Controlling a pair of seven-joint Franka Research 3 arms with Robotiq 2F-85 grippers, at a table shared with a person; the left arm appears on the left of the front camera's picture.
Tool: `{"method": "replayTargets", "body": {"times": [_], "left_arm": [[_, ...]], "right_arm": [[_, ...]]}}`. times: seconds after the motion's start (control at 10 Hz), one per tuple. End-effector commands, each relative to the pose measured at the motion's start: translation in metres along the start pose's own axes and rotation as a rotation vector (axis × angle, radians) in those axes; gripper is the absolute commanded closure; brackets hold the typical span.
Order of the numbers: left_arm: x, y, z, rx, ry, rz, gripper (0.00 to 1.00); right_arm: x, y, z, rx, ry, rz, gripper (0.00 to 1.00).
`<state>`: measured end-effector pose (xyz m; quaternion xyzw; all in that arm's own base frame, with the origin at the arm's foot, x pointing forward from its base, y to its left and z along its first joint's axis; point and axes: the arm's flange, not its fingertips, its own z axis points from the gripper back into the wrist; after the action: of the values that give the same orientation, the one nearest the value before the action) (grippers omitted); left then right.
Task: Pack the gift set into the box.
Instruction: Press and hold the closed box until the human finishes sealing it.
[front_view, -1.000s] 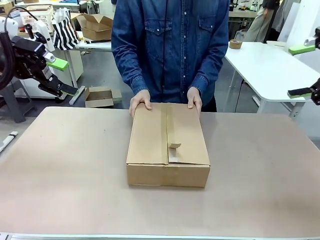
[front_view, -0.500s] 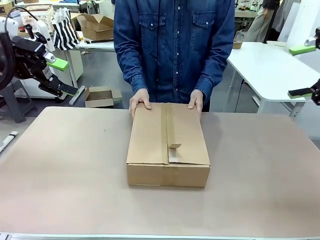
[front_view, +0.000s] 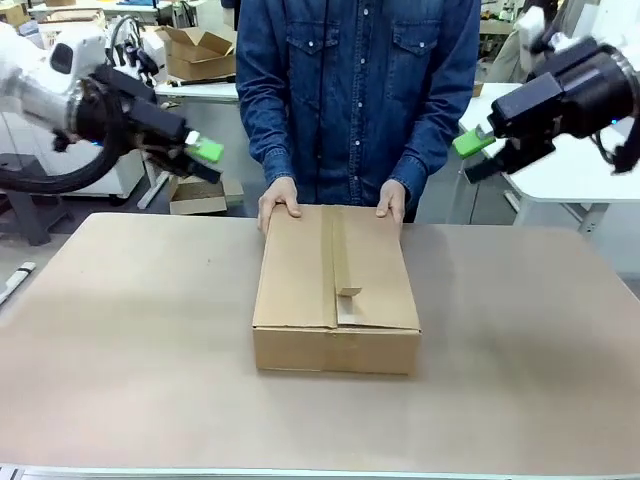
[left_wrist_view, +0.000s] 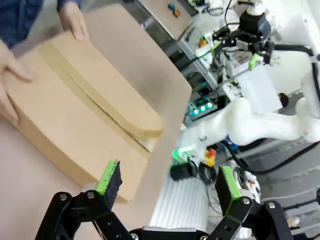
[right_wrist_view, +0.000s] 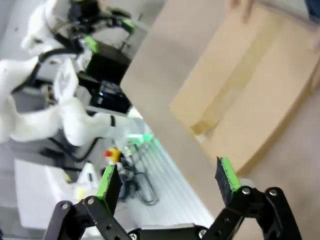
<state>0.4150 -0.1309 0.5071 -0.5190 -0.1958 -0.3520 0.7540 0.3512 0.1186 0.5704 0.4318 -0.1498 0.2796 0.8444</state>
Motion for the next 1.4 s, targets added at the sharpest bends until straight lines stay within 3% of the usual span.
{"method": "replayTargets", "body": {"times": [0.0,0.1,0.2,0.3,0.4,0.5,0.6,0.7,0.8,0.9,1.0,1.2,1.3], "left_arm": [[-0.004,0.0,-0.011,-0.022,-0.119,-0.08,0.0],[-0.004,-0.004,-0.012,-0.032,-0.165,-0.109,0.0],[-0.006,-0.011,-0.01,-0.019,-0.203,-0.142,0.0],[-0.01,-0.017,0.003,0.037,-0.115,-0.097,0.0],[0.007,-0.004,-0.009,-0.016,-0.147,-0.086,0.0],[0.003,-0.008,-0.005,-0.006,-0.15,-0.095,0.0],[0.008,-0.005,-0.019,0.135,-0.242,-0.293,0.0],[0.009,0.014,-0.042,0.266,-0.27,-0.506,0.0],[0.004,0.036,-0.055,0.457,-0.261,-0.643,0.0],[-0.005,0.049,-0.064,0.413,-0.344,-0.75,0.0],[-0.014,0.056,-0.069,0.383,-0.348,-0.761,0.0],[-0.038,0.068,-0.079,0.262,-0.341,-0.68,0.0],[-0.053,0.078,-0.09,0.235,-0.324,-0.646,0.0]], "right_arm": [[0.017,0.008,0.01,0.38,-0.009,0.611,0.0],[0.022,0.013,0.012,0.443,-0.008,0.682,0.0],[0.027,0.011,0.013,0.293,-0.074,0.626,0.0],[0.029,0.004,0.011,-0.304,-0.186,0.159,0.0],[0.026,0.024,0.008,0.138,-0.025,0.474,0.0],[0.026,0.024,0.008,0.138,-0.025,0.474,0.0],[0.031,0.014,0.019,0.007,-0.091,0.441,0.0],[0.036,-0.008,0.002,0.062,-0.167,0.83,0.0],[0.031,-0.038,-0.014,0.045,-0.22,0.936,0.0],[0.023,-0.068,-0.029,-0.006,-0.305,1.07,0.0],[0.012,-0.087,-0.048,-0.052,-0.362,1.137,0.0],[-0.009,-0.111,-0.093,-0.013,-0.413,1.135,0.0],[-0.016,-0.121,-0.117,-0.007,-0.372,1.103,0.0]]}}
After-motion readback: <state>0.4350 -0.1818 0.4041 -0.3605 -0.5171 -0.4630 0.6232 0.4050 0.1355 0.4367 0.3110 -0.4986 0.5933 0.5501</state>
